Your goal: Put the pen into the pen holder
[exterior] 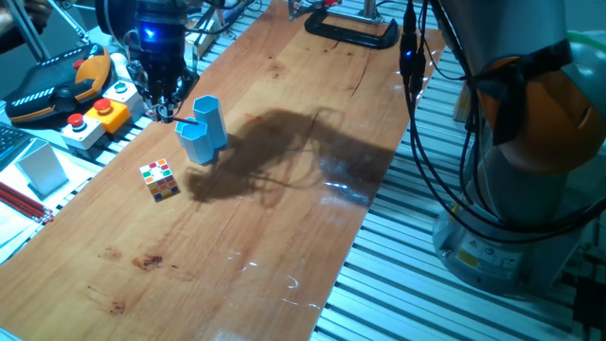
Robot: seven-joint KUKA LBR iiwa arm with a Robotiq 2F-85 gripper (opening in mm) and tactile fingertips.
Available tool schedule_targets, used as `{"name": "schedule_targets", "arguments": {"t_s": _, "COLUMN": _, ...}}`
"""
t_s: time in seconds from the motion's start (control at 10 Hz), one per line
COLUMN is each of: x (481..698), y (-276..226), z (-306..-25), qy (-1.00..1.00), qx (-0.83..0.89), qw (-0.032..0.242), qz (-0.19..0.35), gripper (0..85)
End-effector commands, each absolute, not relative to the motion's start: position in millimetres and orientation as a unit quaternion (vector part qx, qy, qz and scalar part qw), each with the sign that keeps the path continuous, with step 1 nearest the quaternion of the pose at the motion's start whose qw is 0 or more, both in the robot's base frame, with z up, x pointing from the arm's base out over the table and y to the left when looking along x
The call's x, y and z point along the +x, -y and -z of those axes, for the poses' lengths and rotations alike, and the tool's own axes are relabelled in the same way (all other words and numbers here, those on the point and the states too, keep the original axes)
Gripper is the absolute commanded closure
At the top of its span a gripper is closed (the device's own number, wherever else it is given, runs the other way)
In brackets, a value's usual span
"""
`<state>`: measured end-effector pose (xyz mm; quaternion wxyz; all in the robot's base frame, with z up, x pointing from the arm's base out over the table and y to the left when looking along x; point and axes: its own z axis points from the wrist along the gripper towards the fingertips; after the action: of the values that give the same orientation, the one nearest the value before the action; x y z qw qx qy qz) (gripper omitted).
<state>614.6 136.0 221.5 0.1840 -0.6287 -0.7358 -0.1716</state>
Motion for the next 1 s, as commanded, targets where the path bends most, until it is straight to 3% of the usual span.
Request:
{"name": "schedule_targets", "arguments": {"t_s": 0.0, "x": 615, "y": -136, "z": -221, "qy": 0.736, "qx": -0.628, "qw": 0.183, "qz": 0.173, "gripper": 84.3}}
{"name": "schedule_targets", "arguments": {"t_s": 0.9, "x": 625, "y": -123, "z": -223, "qy": 0.725, "qx": -0.636, "qw": 0.188, "qz": 0.187, "gripper": 84.3}}
